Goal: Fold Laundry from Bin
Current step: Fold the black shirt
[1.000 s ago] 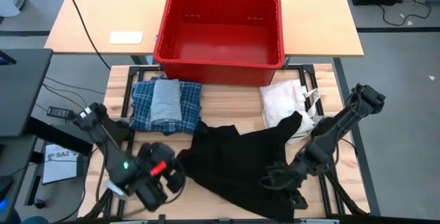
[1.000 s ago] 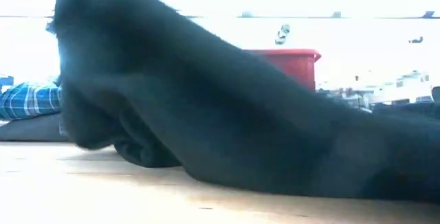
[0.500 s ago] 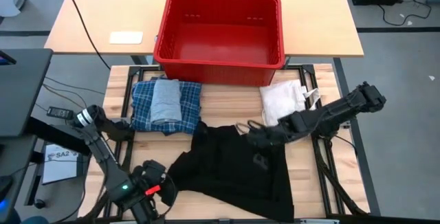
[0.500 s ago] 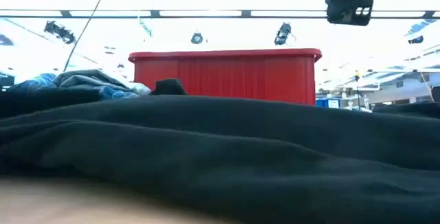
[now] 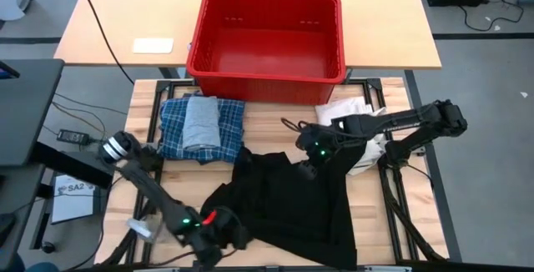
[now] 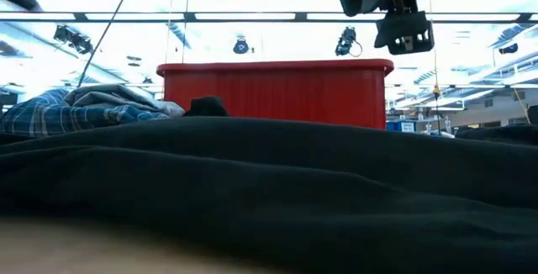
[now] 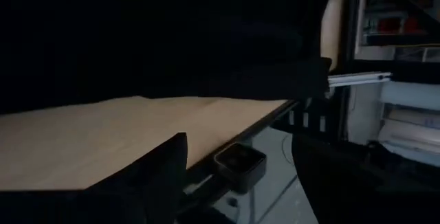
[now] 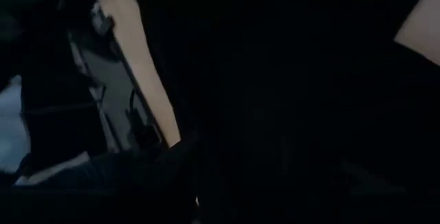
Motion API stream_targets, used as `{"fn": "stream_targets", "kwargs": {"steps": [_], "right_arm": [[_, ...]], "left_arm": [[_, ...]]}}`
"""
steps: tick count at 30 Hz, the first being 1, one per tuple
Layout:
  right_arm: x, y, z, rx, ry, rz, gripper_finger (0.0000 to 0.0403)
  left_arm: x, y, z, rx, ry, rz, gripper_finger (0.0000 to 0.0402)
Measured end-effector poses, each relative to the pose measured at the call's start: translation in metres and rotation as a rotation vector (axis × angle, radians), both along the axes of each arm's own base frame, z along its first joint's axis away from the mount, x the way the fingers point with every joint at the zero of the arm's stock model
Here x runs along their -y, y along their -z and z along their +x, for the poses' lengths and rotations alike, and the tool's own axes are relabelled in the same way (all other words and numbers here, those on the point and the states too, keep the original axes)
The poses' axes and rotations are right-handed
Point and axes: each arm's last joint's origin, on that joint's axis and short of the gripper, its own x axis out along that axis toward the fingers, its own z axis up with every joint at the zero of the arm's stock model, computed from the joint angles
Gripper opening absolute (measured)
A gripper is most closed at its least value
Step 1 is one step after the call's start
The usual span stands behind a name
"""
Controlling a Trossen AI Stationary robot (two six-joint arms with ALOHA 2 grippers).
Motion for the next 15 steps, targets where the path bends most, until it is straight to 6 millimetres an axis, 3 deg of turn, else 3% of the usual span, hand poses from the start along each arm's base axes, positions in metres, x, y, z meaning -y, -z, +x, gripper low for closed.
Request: {"fn": "stream_targets", "kwargs": {"steps": [6,10,15], "right_arm": [[0.016,-0.001,-0.013,-0.018,-0.161,0.007,0.0204],[0.026,-0.004,-0.031,-0.043,-0.276,-0.075,0.0204],[0.04,-0.014,-0.055,-0.041,-0.356,-0.201,0.0204]], "left_arm": [[-0.005,0.038,0.04,-0.08,0.022,-0.127,0.0256],[-0.013,0.045,0.073,-0.089,0.014,-0.208,0.0254],[-0.029,0.068,0.097,-0.27,0.038,-0.277,0.0253]]}}
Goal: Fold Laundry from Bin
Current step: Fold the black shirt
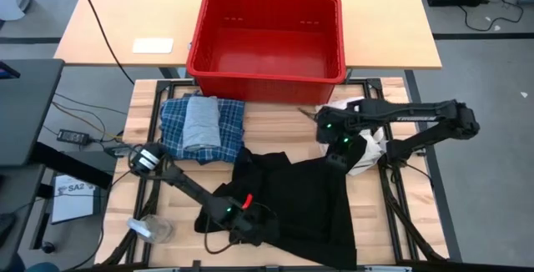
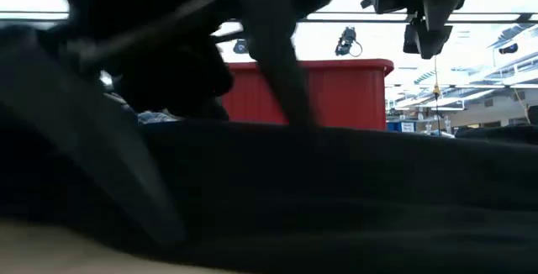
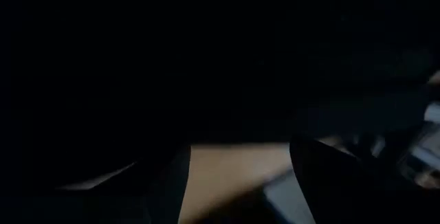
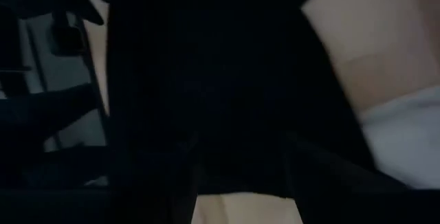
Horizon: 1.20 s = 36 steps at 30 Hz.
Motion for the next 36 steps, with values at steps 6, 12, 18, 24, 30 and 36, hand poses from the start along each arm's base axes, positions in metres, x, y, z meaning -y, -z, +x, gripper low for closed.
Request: {"fn": "stream_targets", "kwargs": {"steps": [6,12,18,24,30,36], "right_arm": [[0.014,-0.017,-0.026,0.07,-0.022,-0.063,0.0204],[0.024,-0.028,-0.039,0.15,0.012,-0.095,0.0201],[0.028,-0.033,-0.043,0.195,0.041,-0.114,0.019],[0.028,-0.026,-0.036,0.195,-0.008,-0.068,0.0183],[0.036,0.02,-0.002,0.231,0.002,-0.058,0.0182],[0.043,0.073,0.04,0.254,0.037,-0.071,0.0183]], "left_arm": [[-0.003,0.004,0.004,-0.109,0.068,-0.118,0.0249],[-0.009,0.011,-0.008,-0.272,0.076,-0.069,0.0175],[-0.023,0.017,-0.021,-0.43,0.087,0.053,0.0046],[-0.023,0.003,-0.029,-0.424,0.082,0.086,0.002],[-0.012,-0.013,-0.042,-0.396,0.059,0.08,0.0062],[-0.001,-0.017,-0.037,-0.32,0.07,0.005,0.0155]]}}
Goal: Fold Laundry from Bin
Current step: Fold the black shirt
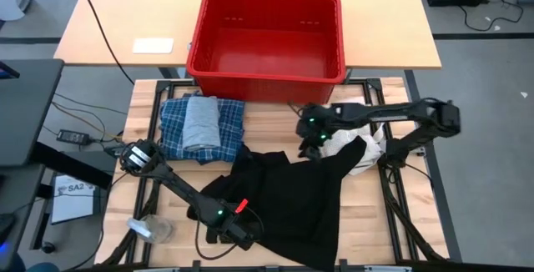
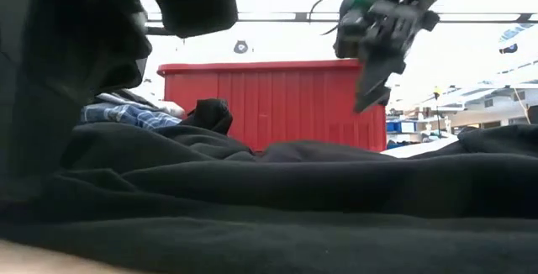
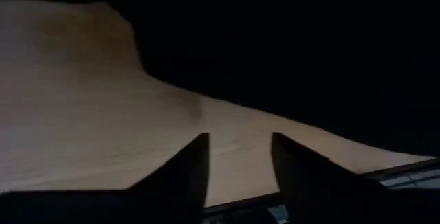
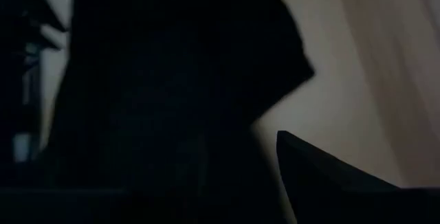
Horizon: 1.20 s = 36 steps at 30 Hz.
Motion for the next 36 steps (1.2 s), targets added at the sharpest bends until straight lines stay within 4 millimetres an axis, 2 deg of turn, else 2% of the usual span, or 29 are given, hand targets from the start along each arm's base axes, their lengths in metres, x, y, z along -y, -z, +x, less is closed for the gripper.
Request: {"fn": "stream_targets", "kwargs": {"steps": [3,6,11,15,19,23,25,27,28,30,31,33,36], "right_arm": [[0.005,0.019,0.02,0.003,0.041,-0.036,0.0183],[0.012,0.034,0.037,0.013,0.107,-0.052,0.0181],[0.018,0.064,0.057,-0.054,0.121,-0.027,0.018],[0.01,0.086,0.063,-0.117,0.063,-0.052,0.0163],[0.004,0.096,0.068,-0.133,0.008,-0.149,0.0115],[0.006,0.099,0.071,-0.176,-0.001,-0.341,0.002],[0.013,0.092,0.075,-0.177,0.089,-0.522,0.0013],[0.028,0.083,0.071,-0.198,0.203,-0.702,0.0007],[0.033,0.074,0.068,-0.195,0.235,-0.773,0.0006],[0.04,0.038,0.071,-0.054,0.335,-0.895,0.0005],[0.041,0.018,0.071,0.028,0.371,-0.932,0.0005],[0.046,-0.007,0.068,0.141,0.402,-0.977,0.0004],[0.059,-0.026,0.06,0.155,0.372,-0.951,0.0011]], "left_arm": [[-0.001,0.001,-0.002,-0.017,-0.002,0.016,0.0203],[-0.003,0.002,-0.003,-0.034,0.013,0.038,0.0234],[-0.004,0.003,-0.005,-0.048,0.033,0.061,0.0244],[-0.003,0.003,-0.007,-0.059,0.039,0.068,0.0238],[-0.002,0.003,-0.01,-0.072,0.053,0.08,0.0232],[-0.004,0.004,-0.013,-0.093,0.07,0.102,0.0231],[-0.005,0.004,-0.013,-0.102,0.07,0.108,0.0231],[-0.005,0.004,-0.014,-0.105,0.07,0.11,0.0231],[-0.005,0.004,-0.014,-0.106,0.07,0.111,0.0231],[-0.005,0.004,-0.014,-0.107,0.074,0.114,0.0231],[-0.005,0.004,-0.014,-0.108,0.076,0.115,0.0231],[-0.006,0.004,-0.015,-0.114,0.077,0.12,0.0231],[-0.006,0.004,-0.015,-0.117,0.07,0.126,0.0231]]}}
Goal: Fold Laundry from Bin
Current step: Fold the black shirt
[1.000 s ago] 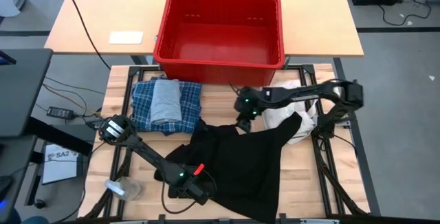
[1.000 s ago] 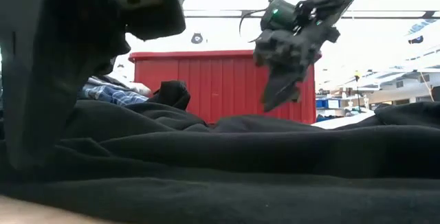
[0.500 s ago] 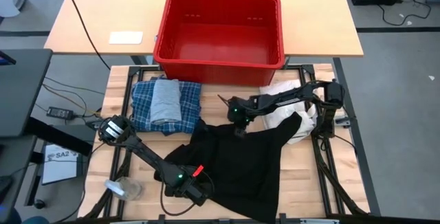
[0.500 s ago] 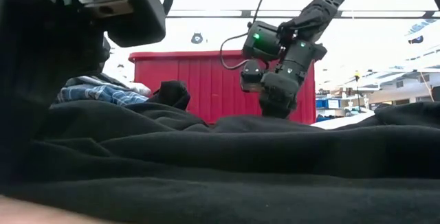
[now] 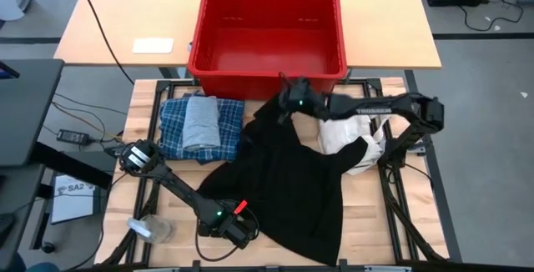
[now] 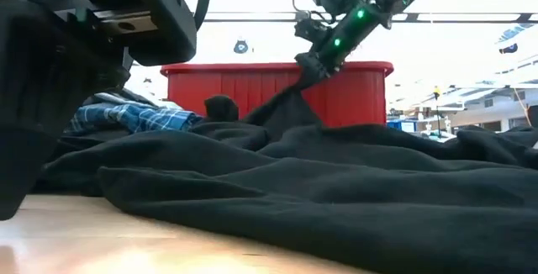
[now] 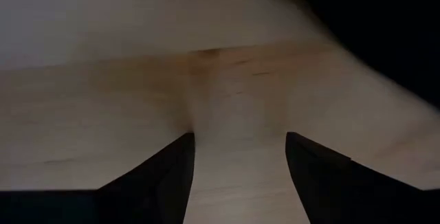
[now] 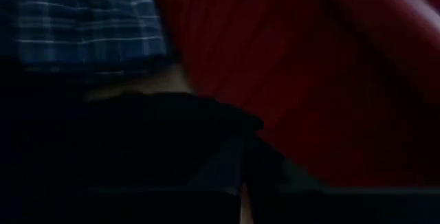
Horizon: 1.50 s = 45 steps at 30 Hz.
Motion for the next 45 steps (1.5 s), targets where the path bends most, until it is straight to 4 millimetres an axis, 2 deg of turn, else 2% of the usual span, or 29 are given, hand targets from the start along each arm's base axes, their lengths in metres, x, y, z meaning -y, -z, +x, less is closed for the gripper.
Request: {"fn": "stream_targets", "kwargs": {"steps": [3,7,12,17,24,27,30,34,36,40,45], "right_arm": [[0.009,-0.011,-0.004,-0.116,-0.042,0.159,0.0039],[0.015,0.007,-0.013,-0.356,-0.092,0.437,0.0101],[0.013,0.007,-0.022,-0.427,-0.083,0.495,0.0173],[0.004,-0.001,-0.029,-0.416,-0.1,0.597,0.0216],[-0.009,-0.012,-0.037,-0.419,-0.137,0.664,0.0223],[-0.013,-0.016,-0.04,-0.423,-0.144,0.663,0.0218],[-0.015,-0.024,-0.045,-0.406,-0.146,0.659,0.0211],[-0.018,-0.026,-0.049,-0.418,-0.162,0.705,0.0204],[-0.019,-0.025,-0.051,-0.412,-0.2,0.756,0.0203],[-0.018,-0.004,-0.052,-0.357,-0.203,0.837,0.0203],[-0.016,0.04,-0.053,-0.208,-0.026,0.841,0.0201]], "left_arm": [[-0.002,0.0,0.002,0.017,-0.039,0.017,0.0231],[-0.004,-0.002,0.01,0.106,-0.079,0.036,0.0231],[-0.015,-0.003,0.021,0.181,-0.126,0.098,0.0231],[-0.029,0.0,0.027,0.154,-0.159,0.121,0.0231],[-0.04,0.014,0.036,0.078,-0.179,0.089,0.023],[-0.04,0.024,0.037,0.042,-0.176,0.084,0.0211],[-0.04,0.028,0.036,0.019,-0.163,0.097,0.0156],[-0.042,0.025,0.029,-0.024,-0.102,0.137,0.0037],[-0.039,0.018,0.022,-0.031,-0.037,0.155,0.0015],[-0.032,0.003,-0.002,-0.086,0.126,0.21,0.0007],[-0.012,-0.01,-0.032,-0.18,0.241,0.19,0.0005]]}}
